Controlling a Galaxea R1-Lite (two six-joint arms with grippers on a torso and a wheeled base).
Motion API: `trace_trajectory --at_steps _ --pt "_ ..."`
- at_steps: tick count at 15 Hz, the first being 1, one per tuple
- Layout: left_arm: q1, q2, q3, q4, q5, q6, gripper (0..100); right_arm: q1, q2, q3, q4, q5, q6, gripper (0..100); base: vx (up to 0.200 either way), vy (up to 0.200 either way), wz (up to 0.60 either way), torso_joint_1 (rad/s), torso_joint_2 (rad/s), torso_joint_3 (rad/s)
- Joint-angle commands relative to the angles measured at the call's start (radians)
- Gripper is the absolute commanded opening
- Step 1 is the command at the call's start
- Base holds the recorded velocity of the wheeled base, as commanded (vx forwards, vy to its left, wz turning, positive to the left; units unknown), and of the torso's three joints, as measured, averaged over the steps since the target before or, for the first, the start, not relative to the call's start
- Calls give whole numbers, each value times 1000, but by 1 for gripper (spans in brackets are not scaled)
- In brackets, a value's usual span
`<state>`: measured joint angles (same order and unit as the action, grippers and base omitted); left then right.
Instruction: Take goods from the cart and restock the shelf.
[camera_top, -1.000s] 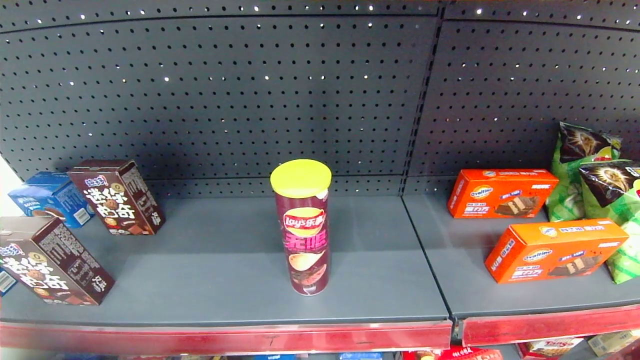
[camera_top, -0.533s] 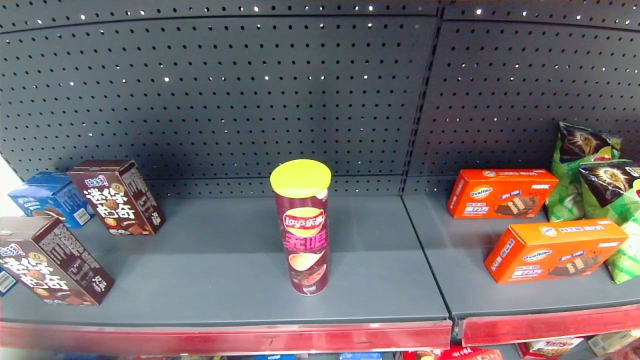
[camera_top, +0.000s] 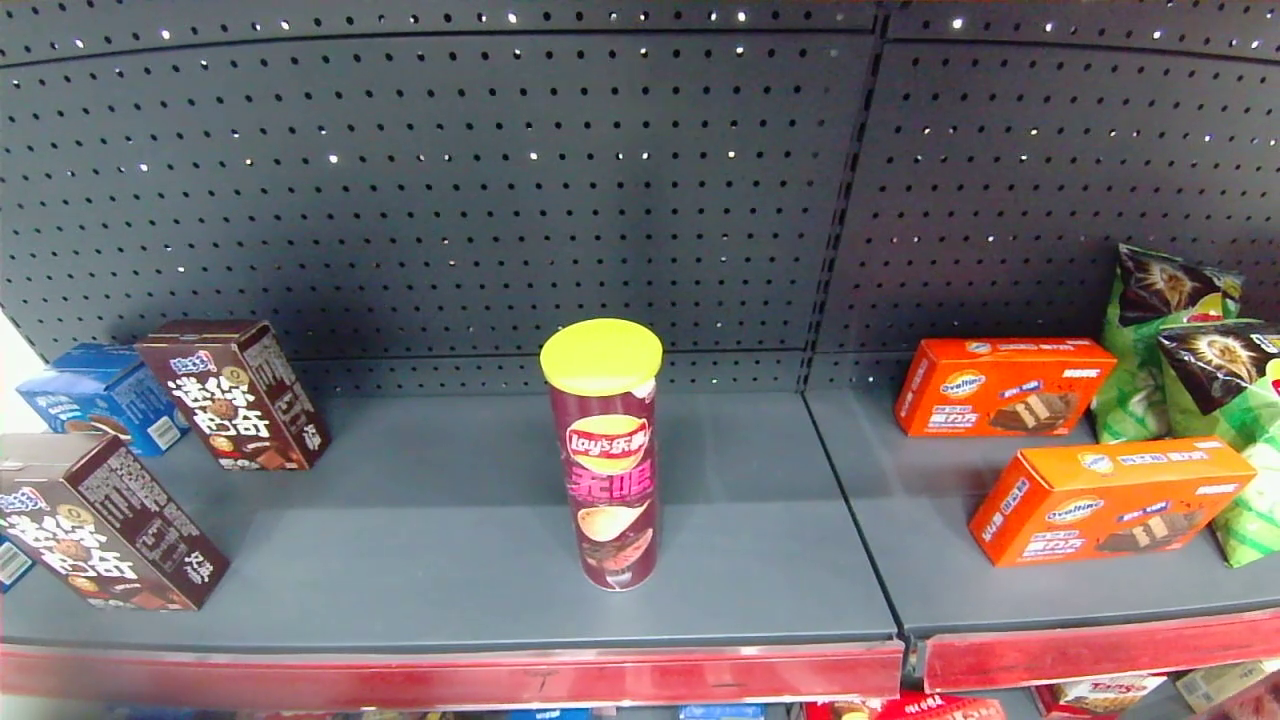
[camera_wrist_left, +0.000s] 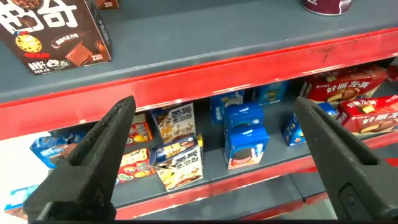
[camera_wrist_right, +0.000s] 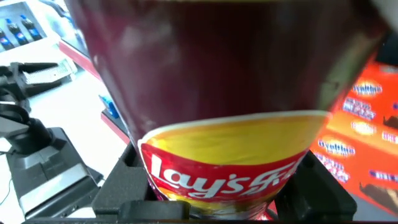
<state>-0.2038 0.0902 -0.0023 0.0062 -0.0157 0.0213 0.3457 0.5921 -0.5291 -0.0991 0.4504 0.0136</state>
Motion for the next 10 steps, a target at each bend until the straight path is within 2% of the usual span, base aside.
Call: trace_trajectory --at_steps 1,4,10 --pt "0 6 1 0 -1 2 100 15 46 -37 1 5 -1 0 0 0 0 0 0 0" --pt "0 6 1 0 0 -1 100 29 137 -97 -19 5 -6 0 0 0 0 0 0 0" --pt "0 6 1 0 2 -1 100 32 376 -109 -260 -4 -4 0 0 0 0 0 0 0"
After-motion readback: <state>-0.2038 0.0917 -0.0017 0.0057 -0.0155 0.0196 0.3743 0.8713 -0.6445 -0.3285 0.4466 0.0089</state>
